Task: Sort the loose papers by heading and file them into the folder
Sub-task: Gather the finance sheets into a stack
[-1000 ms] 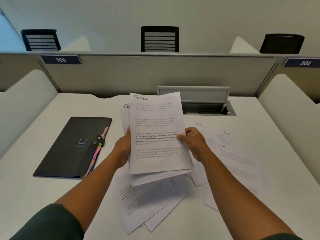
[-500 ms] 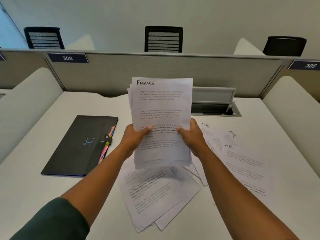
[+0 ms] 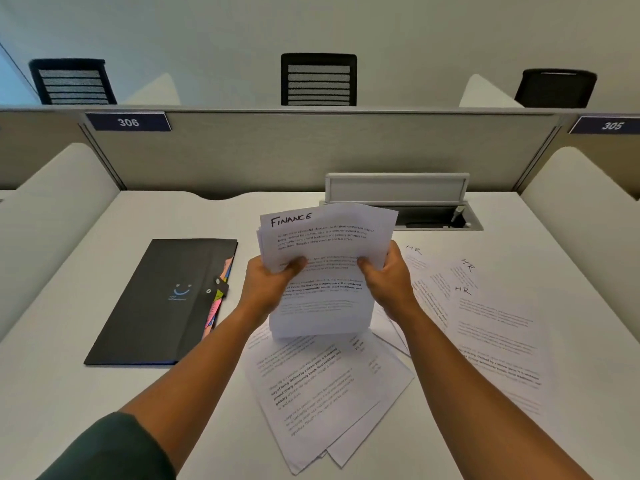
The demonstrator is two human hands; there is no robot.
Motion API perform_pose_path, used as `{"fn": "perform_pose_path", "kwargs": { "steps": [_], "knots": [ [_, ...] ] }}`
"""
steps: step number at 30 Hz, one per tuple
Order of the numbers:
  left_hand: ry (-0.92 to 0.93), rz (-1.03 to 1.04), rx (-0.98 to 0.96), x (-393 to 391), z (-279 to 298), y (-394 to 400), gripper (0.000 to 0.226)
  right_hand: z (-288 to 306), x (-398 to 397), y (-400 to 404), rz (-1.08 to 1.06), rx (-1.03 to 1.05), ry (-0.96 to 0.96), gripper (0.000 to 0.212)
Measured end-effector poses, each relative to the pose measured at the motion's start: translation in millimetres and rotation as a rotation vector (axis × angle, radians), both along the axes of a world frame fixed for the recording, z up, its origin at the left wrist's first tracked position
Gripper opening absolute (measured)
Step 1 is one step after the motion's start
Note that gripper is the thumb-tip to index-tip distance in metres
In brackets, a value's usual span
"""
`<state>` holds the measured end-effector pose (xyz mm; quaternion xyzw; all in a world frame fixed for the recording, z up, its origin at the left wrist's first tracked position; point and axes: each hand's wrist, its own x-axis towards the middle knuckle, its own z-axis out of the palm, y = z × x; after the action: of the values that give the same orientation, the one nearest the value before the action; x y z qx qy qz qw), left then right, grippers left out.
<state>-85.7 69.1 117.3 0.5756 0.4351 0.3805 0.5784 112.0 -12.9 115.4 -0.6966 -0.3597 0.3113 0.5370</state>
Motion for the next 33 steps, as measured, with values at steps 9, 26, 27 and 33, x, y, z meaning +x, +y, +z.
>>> {"fn": "perform_pose_path", "kwargs": {
  "steps": [9,26,27,33],
  "knots": [
    [0.000,-0.004,0.010,-10,-18,6,0.044,-16,-1,-6,0.020,-0.084,0.021,0.046],
    [0.092,-0.042,-0.016,-12,-33,-1,0.037,-29,-5,-16,0.132,-0.144,-0.030,0.037],
    [0.084,-0.038,-0.014,-13,-32,-2,0.035,-28,-6,-16,0.134,-0.134,-0.038,0.035],
    [0.030,0.034,0.015,-6,-22,-4,0.030,-16,0,-9,0.030,-0.060,0.011,0.040]
  ]
}}
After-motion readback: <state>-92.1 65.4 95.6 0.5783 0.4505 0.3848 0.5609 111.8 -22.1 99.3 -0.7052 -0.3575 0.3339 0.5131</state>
